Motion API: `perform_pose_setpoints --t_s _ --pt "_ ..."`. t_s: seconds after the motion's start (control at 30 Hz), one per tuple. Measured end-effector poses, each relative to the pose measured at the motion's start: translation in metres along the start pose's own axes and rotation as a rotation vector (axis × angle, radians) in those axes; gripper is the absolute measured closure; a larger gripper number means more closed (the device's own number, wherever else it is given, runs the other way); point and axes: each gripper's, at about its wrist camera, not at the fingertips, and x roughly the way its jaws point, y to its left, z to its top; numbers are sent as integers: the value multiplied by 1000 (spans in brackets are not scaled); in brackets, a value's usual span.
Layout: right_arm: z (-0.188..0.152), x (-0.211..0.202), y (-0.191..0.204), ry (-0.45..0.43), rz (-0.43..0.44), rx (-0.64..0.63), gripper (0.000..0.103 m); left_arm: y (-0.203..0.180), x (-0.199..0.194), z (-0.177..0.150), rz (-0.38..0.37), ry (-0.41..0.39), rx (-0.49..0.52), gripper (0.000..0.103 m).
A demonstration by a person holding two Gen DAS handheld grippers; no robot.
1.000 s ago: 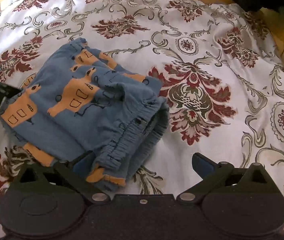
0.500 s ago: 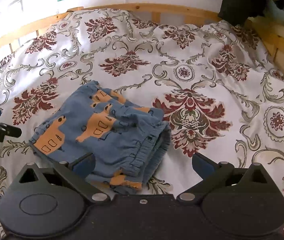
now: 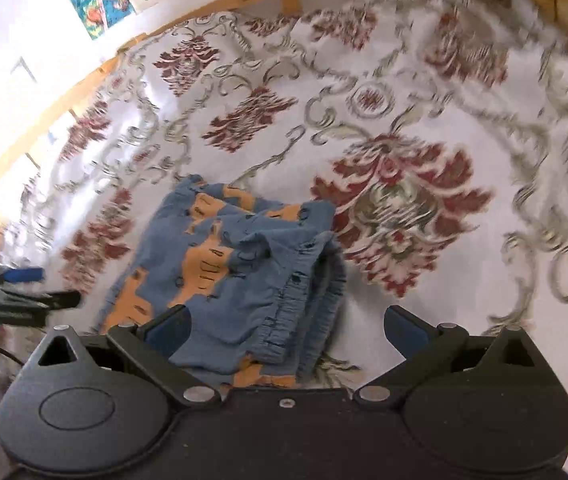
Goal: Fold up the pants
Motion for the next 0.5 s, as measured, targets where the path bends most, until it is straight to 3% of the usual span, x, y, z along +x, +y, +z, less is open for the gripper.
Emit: perform_pose_setpoints --t_s 0.17,0.3,0.5 --pt "12 13 -14 40 77 -13 1 -5 6 13 -40 -47 70 0" --pt "15 22 -20 32 60 -8 1 -12 13 22 7 -129 183 0" --pt "16 34 -26 53 76 -15 1 -14 18 24 -48 -147 182 0"
